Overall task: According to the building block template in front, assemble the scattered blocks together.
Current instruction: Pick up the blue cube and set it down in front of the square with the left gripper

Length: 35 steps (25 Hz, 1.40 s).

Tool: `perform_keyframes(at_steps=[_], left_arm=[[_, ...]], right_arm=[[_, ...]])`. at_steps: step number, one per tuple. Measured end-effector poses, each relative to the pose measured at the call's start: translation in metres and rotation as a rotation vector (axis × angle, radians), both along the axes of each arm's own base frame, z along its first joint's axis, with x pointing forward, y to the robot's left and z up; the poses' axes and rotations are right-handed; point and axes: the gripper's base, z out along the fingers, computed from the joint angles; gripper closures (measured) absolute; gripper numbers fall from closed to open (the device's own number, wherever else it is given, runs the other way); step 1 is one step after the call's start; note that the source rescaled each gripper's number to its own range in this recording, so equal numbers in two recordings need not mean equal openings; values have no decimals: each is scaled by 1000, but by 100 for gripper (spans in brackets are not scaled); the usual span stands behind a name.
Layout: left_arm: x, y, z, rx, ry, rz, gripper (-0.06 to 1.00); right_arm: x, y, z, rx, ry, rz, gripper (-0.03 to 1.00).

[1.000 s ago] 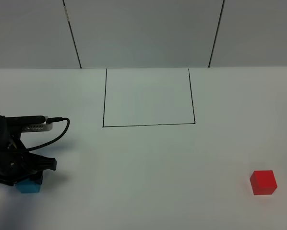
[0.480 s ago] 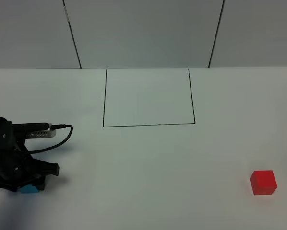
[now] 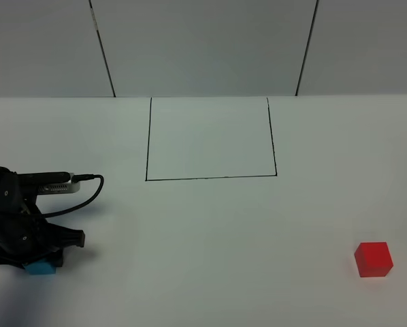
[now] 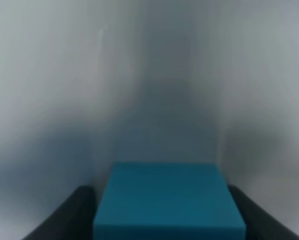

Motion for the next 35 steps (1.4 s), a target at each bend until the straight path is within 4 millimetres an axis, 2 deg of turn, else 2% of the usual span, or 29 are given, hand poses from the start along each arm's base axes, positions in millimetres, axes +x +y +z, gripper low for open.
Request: perform_keyframes(at_steps=[2,3,28,35], left_arm=[[0,0,0,0,0,1,90],[0,0,0,0,0,1,94],[-1,1,0,32,18,-73,94],[-7,3,0,57,81,-127,94]], right_arm=[[0,0,0,0,0,0,90],[0,0,0,0,0,0,90],[0,0,0,0,0,0,90],[0,0,0,0,0,0,90]])
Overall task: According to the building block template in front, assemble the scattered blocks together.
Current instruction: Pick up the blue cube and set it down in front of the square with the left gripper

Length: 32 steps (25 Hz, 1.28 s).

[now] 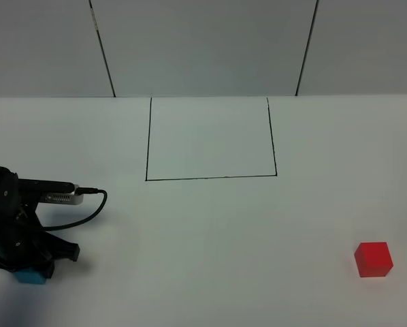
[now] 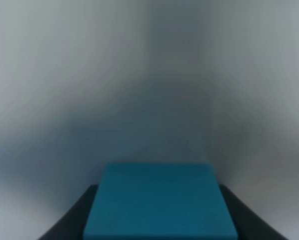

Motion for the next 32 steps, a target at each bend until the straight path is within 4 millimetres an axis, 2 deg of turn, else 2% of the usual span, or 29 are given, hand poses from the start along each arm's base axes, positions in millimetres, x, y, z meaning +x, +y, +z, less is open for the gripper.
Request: perform_keyframes(at_steps=[4,10,16,20,26,32], left_arm=[[0,0,10,-10,-29,42,94],[-1,0,53,-49,-198,81,94],[-12,3,95,-39,-236,79,94],[-12,4,123,-8,-225,25,94],[1,4,165,38,-231,-91,94],[7,4,195,92,-251,-262,94]], right_arm=[[0,0,0,0,0,0,90],[0,0,0,0,0,0,90],[0,0,0,0,0,0,90],[0,0,0,0,0,0,90],[0,0,0,0,0,0,90],[0,0,0,0,0,0,90]])
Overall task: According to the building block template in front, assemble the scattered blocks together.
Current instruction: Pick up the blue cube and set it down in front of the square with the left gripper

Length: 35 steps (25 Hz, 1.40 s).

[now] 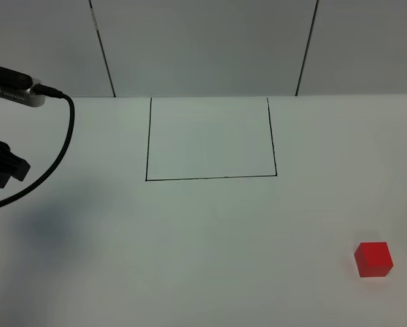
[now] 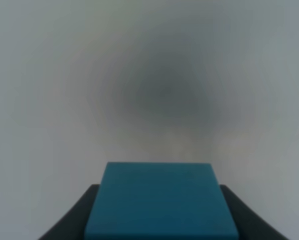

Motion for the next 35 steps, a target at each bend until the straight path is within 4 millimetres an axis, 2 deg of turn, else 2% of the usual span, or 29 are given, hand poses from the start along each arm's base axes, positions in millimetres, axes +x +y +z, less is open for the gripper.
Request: perform_keyframes(at_steps=[5,13,20,29,35], left_arm=[[3,-3,4,19,4,-113,94],[16,-17,-27,37,131,-507,94],[26,-22,-45,61,147,-723,94],[36,-35,-56,83,235,-804,94],[44,-63,-59,146,256,-874,94]], right_arm=[[0,0,0,0,0,0,90],[0,0,0,0,0,0,90],[0,0,0,0,0,0,90],[0,0,0,0,0,0,90],[0,0,0,0,0,0,90]])
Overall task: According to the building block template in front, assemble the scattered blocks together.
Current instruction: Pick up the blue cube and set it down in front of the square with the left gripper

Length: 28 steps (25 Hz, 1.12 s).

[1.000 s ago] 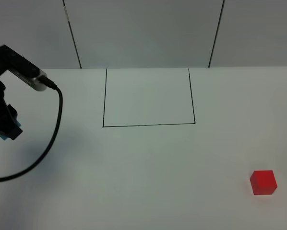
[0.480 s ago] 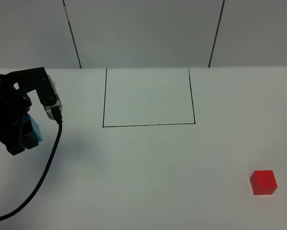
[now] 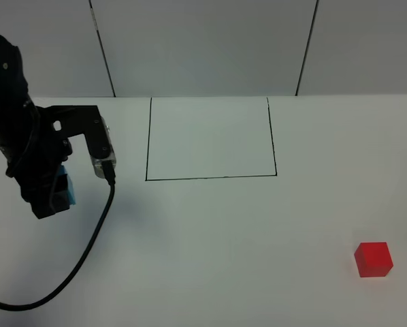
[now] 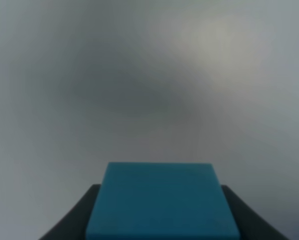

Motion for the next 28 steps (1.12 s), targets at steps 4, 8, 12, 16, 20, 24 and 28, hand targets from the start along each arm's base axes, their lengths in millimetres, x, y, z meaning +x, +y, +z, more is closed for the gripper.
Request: perform_keyframes(at_steps=[4,8,12,16,20,24,28], left_arm=[[9,-21,-2,8,24,-17,94],[21,-44,1,-2,17,-52,94],[28,-68,2,-12,-10,-97,94],[30,-89,-14,-6,17,-117,94],[30,-105,-35,9,61,-118,94],[25,-124,-50,18,82,-145,94],[21,-141,-57,-23,71,-161,94]], right_arm=[[0,0,0,0,0,0,90],[0,0,0,0,0,0,90],[0,0,0,0,0,0,90],[0,0,0,0,0,0,90],[0,0,0,0,0,0,90],[0,0,0,0,0,0,90],[0,0,0,0,0,0,90]])
